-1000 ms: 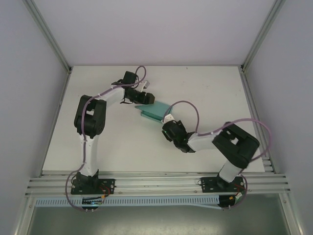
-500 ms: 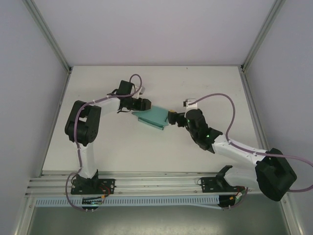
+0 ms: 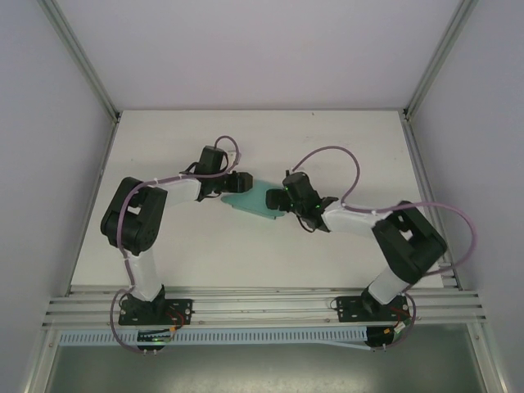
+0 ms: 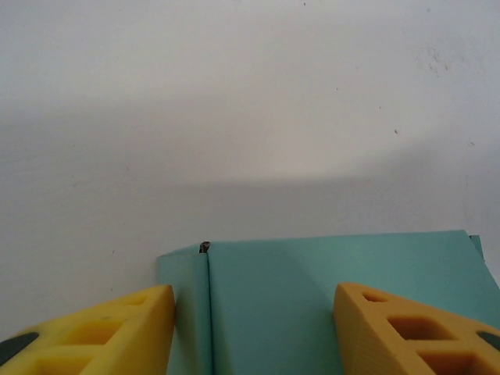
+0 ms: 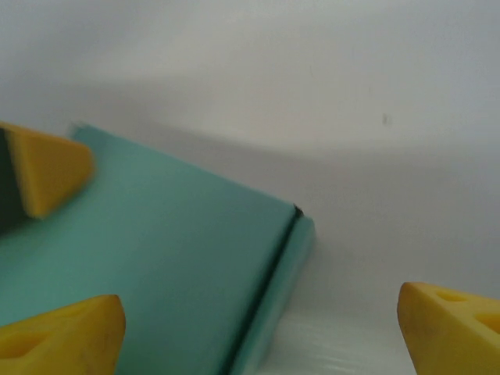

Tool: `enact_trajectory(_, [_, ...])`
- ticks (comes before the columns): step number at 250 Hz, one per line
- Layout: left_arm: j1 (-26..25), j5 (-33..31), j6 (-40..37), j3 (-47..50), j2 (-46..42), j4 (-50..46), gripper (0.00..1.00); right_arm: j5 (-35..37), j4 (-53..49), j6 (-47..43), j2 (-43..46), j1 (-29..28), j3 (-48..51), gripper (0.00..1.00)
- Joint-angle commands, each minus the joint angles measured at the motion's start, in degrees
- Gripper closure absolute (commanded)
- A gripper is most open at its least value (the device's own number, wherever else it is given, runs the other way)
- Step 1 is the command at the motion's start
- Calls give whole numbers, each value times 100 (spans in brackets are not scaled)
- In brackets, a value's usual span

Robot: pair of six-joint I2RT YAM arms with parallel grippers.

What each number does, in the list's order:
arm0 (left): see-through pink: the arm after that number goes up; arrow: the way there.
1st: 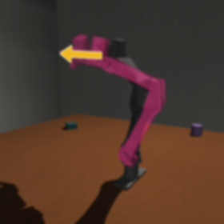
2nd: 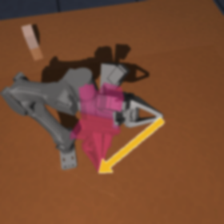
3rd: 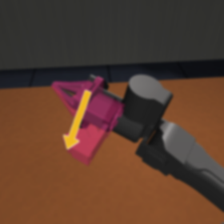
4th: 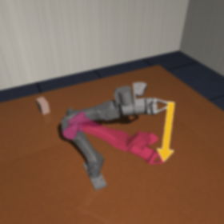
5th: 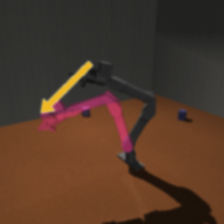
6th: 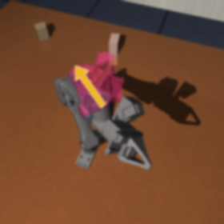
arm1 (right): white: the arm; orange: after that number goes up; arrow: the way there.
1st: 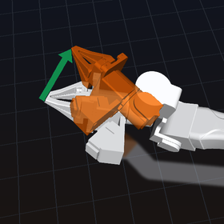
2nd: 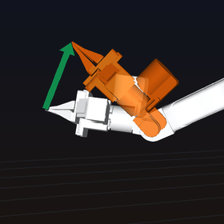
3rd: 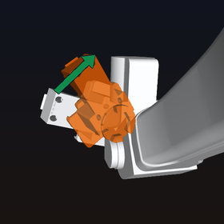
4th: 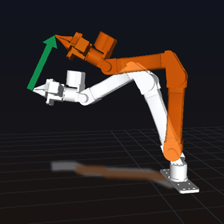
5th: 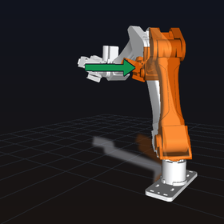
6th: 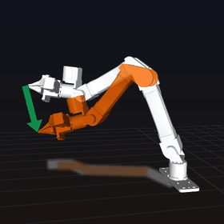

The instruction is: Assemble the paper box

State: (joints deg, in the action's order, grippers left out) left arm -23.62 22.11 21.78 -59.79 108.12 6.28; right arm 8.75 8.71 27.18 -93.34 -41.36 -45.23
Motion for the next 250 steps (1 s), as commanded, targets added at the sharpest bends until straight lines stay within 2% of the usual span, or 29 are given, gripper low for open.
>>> enact_trajectory(1, [-55, -146, 184, 332, 10, -432, 46, -330, -142, 279, -334, 92, -49, 18])
enact_trajectory(23, [-58, -163, 216, 401, -119, -431, 46, -322, -111, 414, -494, 164, 85, 29])
enact_trajectory(58, [-55, -44, 212, 331, -296, -547, 45, -370, 73, 580, -534, 251, 355, 36])
enact_trajectory(99, [-58, 520, 286, 365, -484, -442, 46, -277, 32, 715, -615, 303, 400, 39])
enact_trajectory(138, [-30, 779, 516, 477, -385, -316, 57, -516, 169, 833, -583, 451, 413, 40])
enact_trajectory(154, [-3, 819, 659, 521, -327, -304, 63, -621, 223, 853, -510, 522, 421, 40])
enact_trajectory(169, [9, 841, 765, 622, -333, -230, 65, -732, 245, 877, -418, 605, 401, 39])
enact_trajectory(207, [140, 775, 1154, 984, -387, 115, 80, -1098, 184, 846, -54, 829, 350, 29])
enact_trajectory(250, [449, 1448, 1589, 1361, -239, 973, 88, -1661, 55, 801, 432, 991, 305, 19])
